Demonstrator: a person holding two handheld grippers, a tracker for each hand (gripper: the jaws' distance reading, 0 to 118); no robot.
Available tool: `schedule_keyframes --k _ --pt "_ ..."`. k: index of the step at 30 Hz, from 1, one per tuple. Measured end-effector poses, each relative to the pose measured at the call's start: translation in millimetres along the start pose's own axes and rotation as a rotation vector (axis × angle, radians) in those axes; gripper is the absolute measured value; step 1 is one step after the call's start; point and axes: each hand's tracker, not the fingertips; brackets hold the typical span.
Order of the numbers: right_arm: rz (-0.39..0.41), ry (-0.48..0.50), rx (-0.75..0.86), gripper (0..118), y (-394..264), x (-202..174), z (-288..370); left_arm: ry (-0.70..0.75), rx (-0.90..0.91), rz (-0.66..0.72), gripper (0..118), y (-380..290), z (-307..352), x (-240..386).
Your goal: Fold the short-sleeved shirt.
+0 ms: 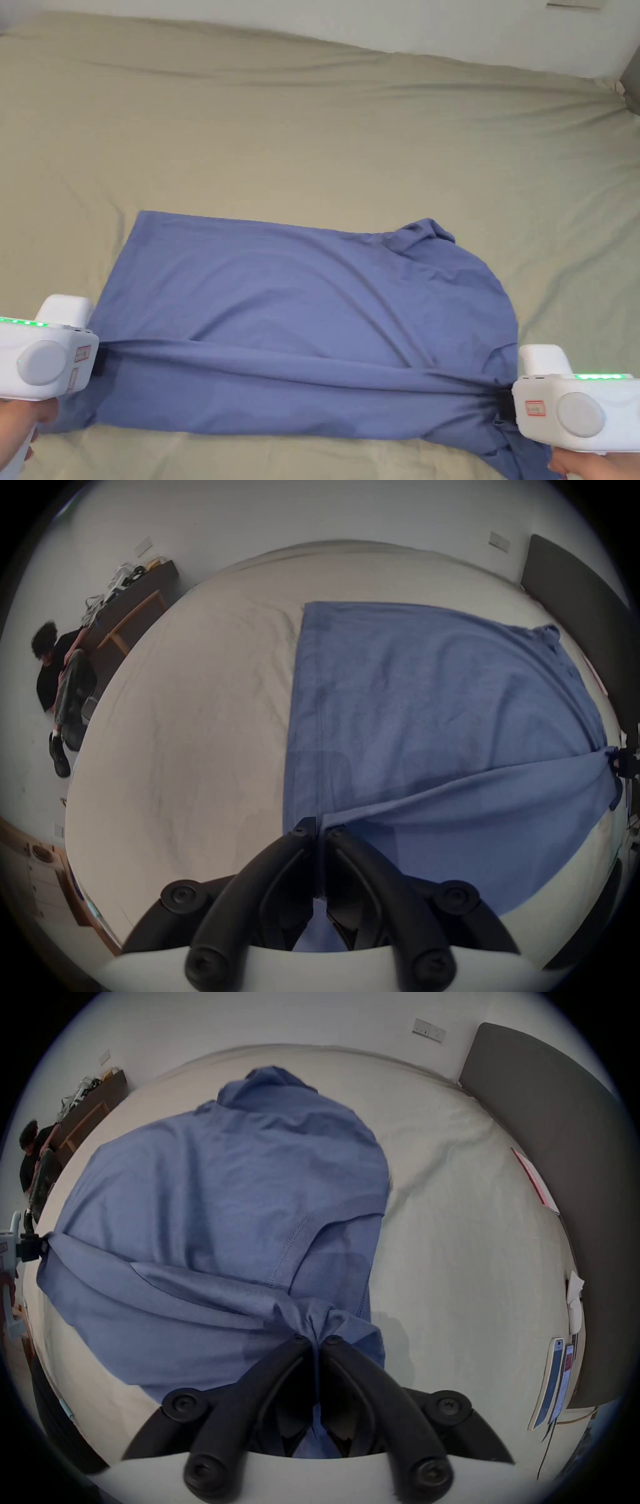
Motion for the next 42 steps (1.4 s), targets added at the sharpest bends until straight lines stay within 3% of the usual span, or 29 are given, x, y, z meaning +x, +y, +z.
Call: schedule_keyframes --k 4,5,7,8,9,13,17,23,24,27,29,30,32,40,42 --pt "0.023 -0.023 -0.004 7 2 -4 -5 0.029 0.004 -0.093 3 9 -8 10" --pt "0.015 -0.032 0.006 15 3 -3 -4 0.034 0.017 -0.101 12 11 -8 11" --pt "-0.007 -0.083 0.049 66 9 -2 0 0.066 0.026 -0.1 68 14 -4 12" --pt "-0.008 -0.136 0.07 85 12 0 4 0.107 0.036 -0.075 93 18 -1 8" --pt "-0.01 -0.141 0.094 93 16 4 11 0.098 0.06 -0.029 105 21 6 4" --pt "-0.048 -0.142 0.284 93 34 4 70 -0.005 0.316 0.108 105 31 75 0" --pt "0.011 -0.139 0.549 93 46 -21 160 -0.028 0.624 0.104 109 34 164 13" --pt "0.074 -0.109 0.808 88 34 -76 256 -0.018 0.871 0.079 98 20 261 48" --pt "0.089 -0.12 0.837 75 30 -84 266 -0.01 0.902 0.074 76 15 271 55" --pt "0.118 -0.099 0.888 3 19 -105 278 0.039 0.927 0.045 16 5 284 70" --pt "0.174 -0.116 0.892 3 13 -117 281 0.029 0.935 0.017 10 -2 290 77" --pt "0.214 -0.126 0.883 2 12 -123 279 0.038 0.94 -0.003 0 -4 286 81" --pt "0.259 -0.159 0.888 2 7 -132 274 0.096 0.939 -0.052 0 -8 285 88" --pt "0.26 -0.141 0.864 2 -1 -137 268 0.037 0.824 -0.067 0 -18 271 82" --pt "0.244 -0.129 0.845 2 0 -131 265 0.034 0.712 -0.065 0 -16 244 74"
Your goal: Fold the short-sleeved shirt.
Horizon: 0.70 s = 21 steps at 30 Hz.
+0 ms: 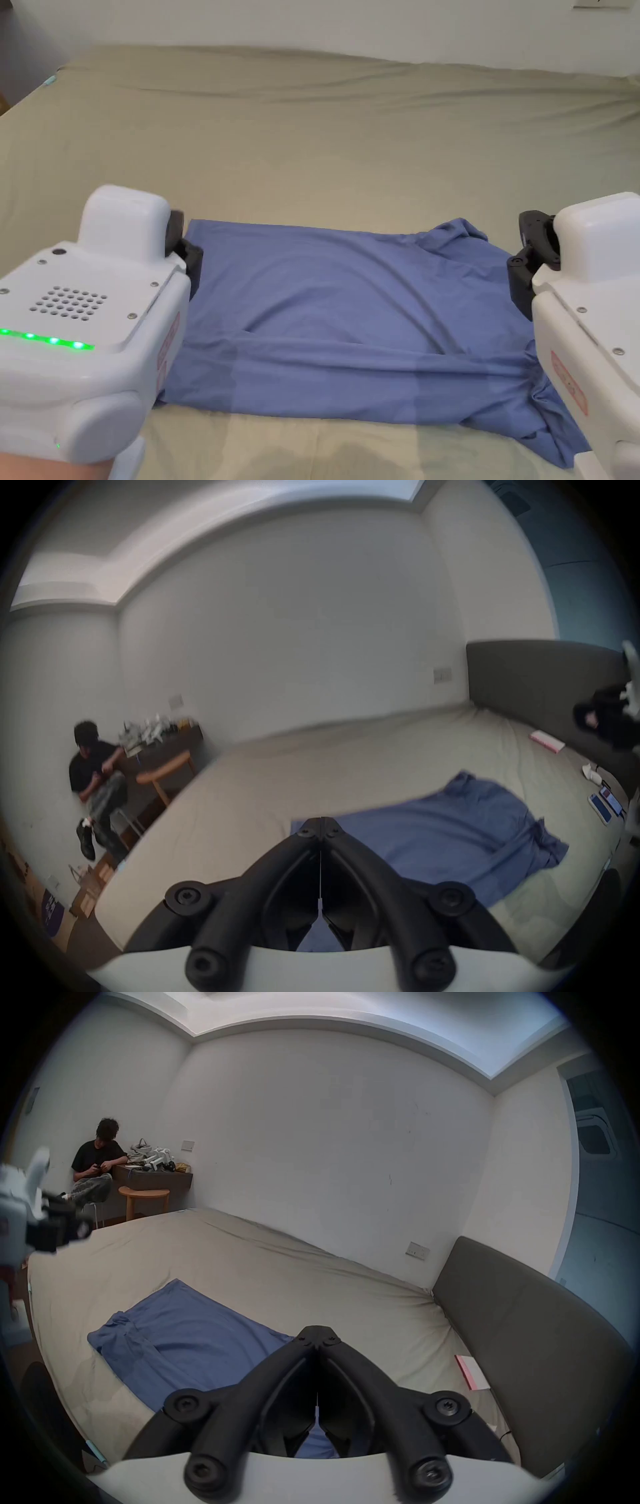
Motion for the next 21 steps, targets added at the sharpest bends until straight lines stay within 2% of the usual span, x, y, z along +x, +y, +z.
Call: schedule_keyframes --k 1,2,3,5,8,10,15,16,17,18,19,20,21 --pt "-0.009 0.001 -0.008 2 -2 3 -1 -0.021 -0.061 0.021 0 -11 -11 -5" --pt "-0.018 -0.001 -0.015 2 -5 5 -1 -0.043 -0.125 0.055 5 -27 -24 -13" --pt "-0.027 -0.003 -0.025 2 -8 8 -2 -0.057 -0.194 0.099 28 -45 -37 -21" --pt "-0.037 -0.013 -0.044 2 -14 16 -3 -0.01 -0.315 0.219 55 -82 -61 -34" --pt "-0.046 -0.023 -0.078 2 -26 27 -6 0.028 -0.482 0.269 103 -134 -94 -52" --pt "-0.046 -0.024 -0.101 2 -34 33 -7 0.061 -0.558 0.273 111 -162 -113 -61" --pt "-0.031 -0.054 -0.184 2 -52 47 -10 0.096 -0.653 0.297 113 -197 -150 -74" --pt "-0.035 -0.058 -0.193 2 -55 50 -10 0.095 -0.667 0.302 110 -201 -155 -73" --pt "-0.038 -0.067 -0.21 2 -58 53 -10 0.087 -0.705 0.291 101 -203 -158 -69" --pt "-0.038 -0.07 -0.224 2 -61 56 -11 0.038 -0.674 0.308 98 -203 -157 -66" --pt "-0.041 -0.063 -0.23 2 -64 59 -12 0.1 -0.658 0.27 94 -198 -154 -62" --pt "-0.048 -0.047 -0.248 2 -67 62 -13 0.063 -0.656 0.216 78 -192 -149 -57" --pt "-0.066 -0.046 -0.274 2 -70 66 -15 -0.018 -0.646 0.193 43 -185 -145 -51"
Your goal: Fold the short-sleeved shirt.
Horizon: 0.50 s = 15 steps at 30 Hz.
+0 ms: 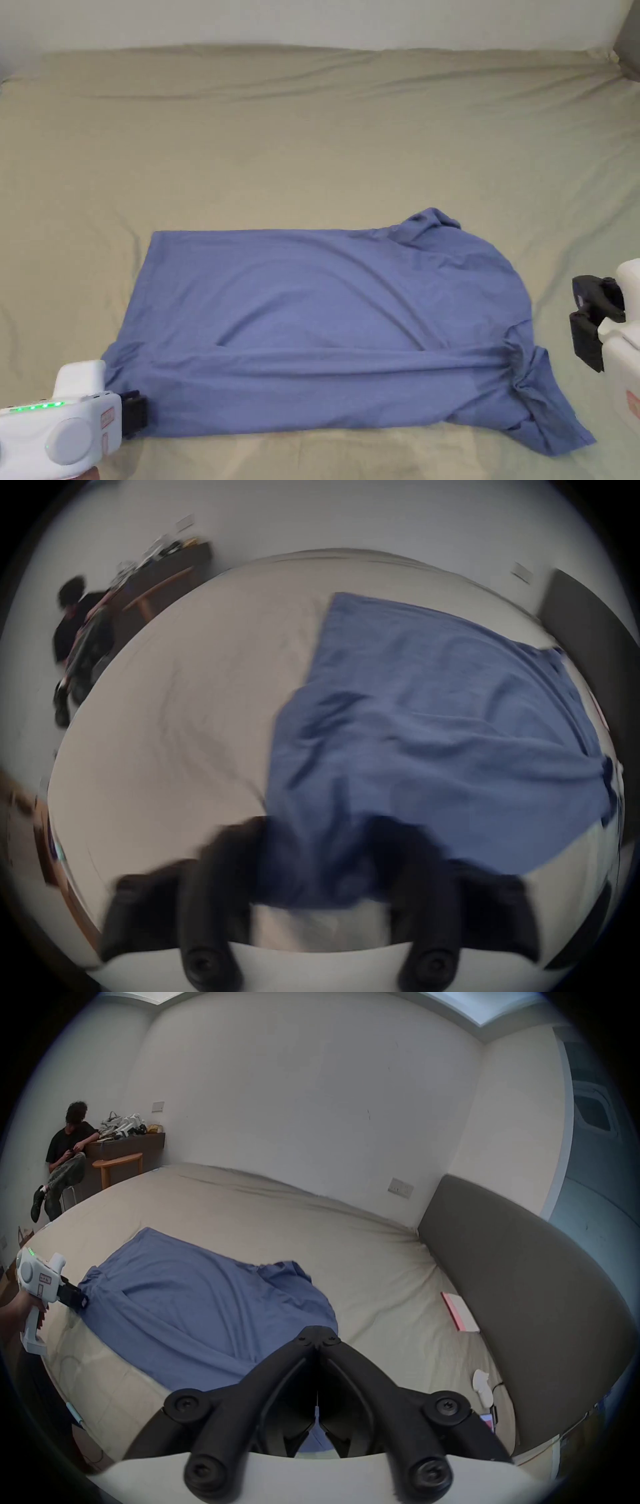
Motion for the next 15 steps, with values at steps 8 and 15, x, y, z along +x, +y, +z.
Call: schedule_keyframes --k 8,15 --pt "-0.114 0.038 -0.36 112 -59 23 -77 0.083 0.146 -0.13 2 7 49 24" --pt "-0.187 0.041 -0.667 112 -144 19 -155 0.085 0.231 -0.167 2 15 83 30"
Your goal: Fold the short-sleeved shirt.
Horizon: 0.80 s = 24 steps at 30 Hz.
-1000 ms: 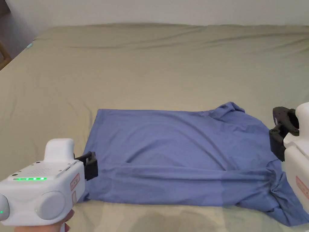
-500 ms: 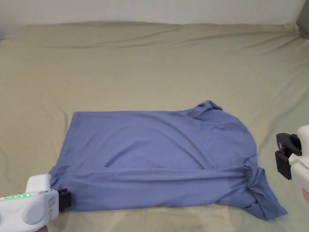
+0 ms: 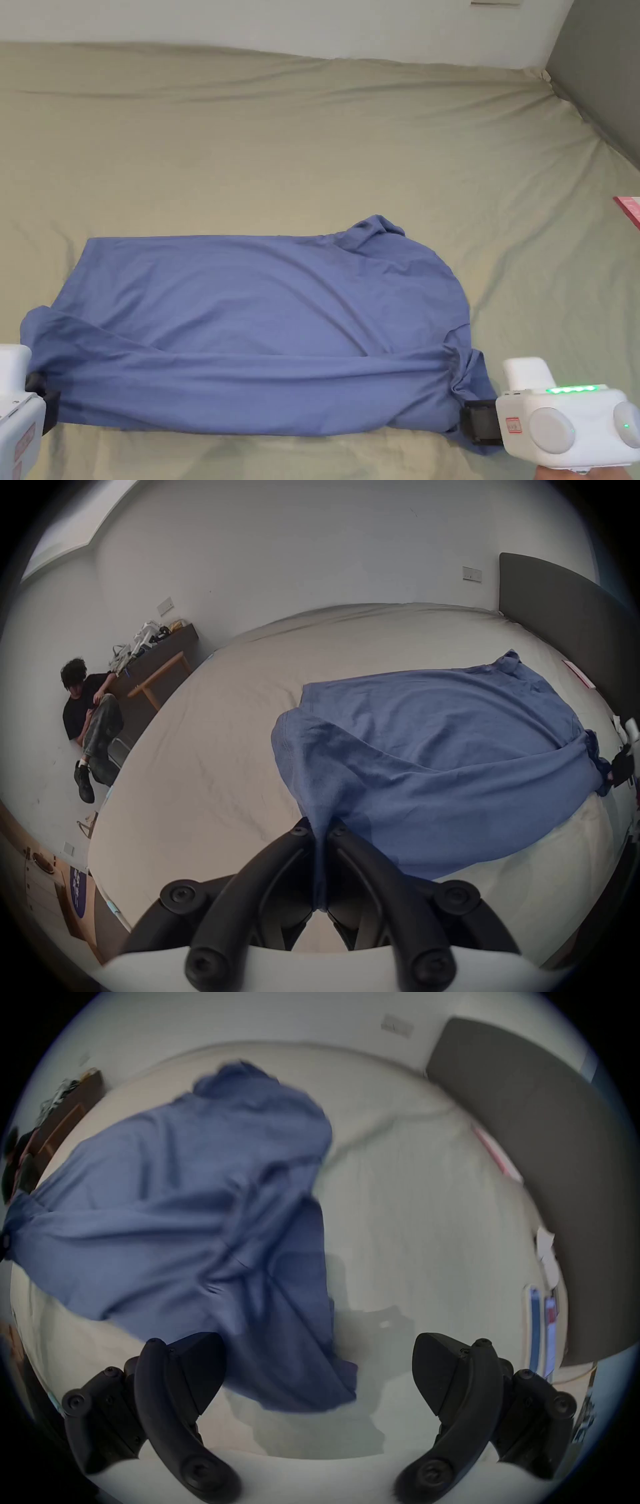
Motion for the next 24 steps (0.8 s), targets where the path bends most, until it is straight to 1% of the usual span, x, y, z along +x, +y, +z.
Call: schedule_keyframes --k 2,4,5,6,7,8,9,10,11,12,13,14,17,20,21,24 --pt "-0.058 0.017 -0.02 112 -1 2 -14 -0.002 0.008 -0.005 2 1 3 -1" --pt "-0.089 0.053 -0.016 112 1 4 -17 0.001 0.007 -0.011 2 3 4 0" --pt "-0.079 0.05 -0.012 112 2 3 -12 0.003 0.006 -0.014 2 3 4 0" --pt "-0.071 0.06 -0.006 109 2 3 -10 0.003 0.004 -0.014 2 2 3 -1" --pt "-0.038 0.098 0.003 100 4 1 -7 0.003 -0.001 -0.016 2 2 2 -1" --pt "-0.024 0.138 0.007 86 5 -1 -1 0.003 -0.007 -0.017 2 2 -2 -5" --pt "-0.014 0.126 0.01 67 5 -4 4 0.004 -0.01 -0.021 2 2 -3 -5" --pt "0.024 0.117 0.023 45 6 -8 7 0.006 -0.011 -0.026 2 1 -3 -4" --pt "0.049 0.147 0.029 12 8 -11 9 0.006 -0.011 -0.031 2 1 -3 -4" --pt "0.041 0.174 0.024 9 9 -15 10 0.005 -0.013 -0.033 2 1 -4 -4" --pt "0.078 0.102 -0.003 9 11 -18 12 0.007 -0.015 -0.035 2 1 -4 -4" --pt "0.107 0.118 0.005 9 14 -17 16 -0.001 -0.018 -0.032 2 1 -4 -5" --pt "0.077 0.14 0.03 9 17 -8 41 -0.021 -0.04 -0.028 2 2 0 -14" --pt "0.064 0.21 0.065 9 19 7 82 -0.041 -0.05 -0.026 2 0 10 -23" --pt "0.071 0.226 0.068 9 18 11 96 -0.044 -0.052 -0.028 2 -1 15 -26" --pt "0.1 0.227 0.079 9 11 20 129 -0.047 -0.063 -0.03 2 -6 28 -36"
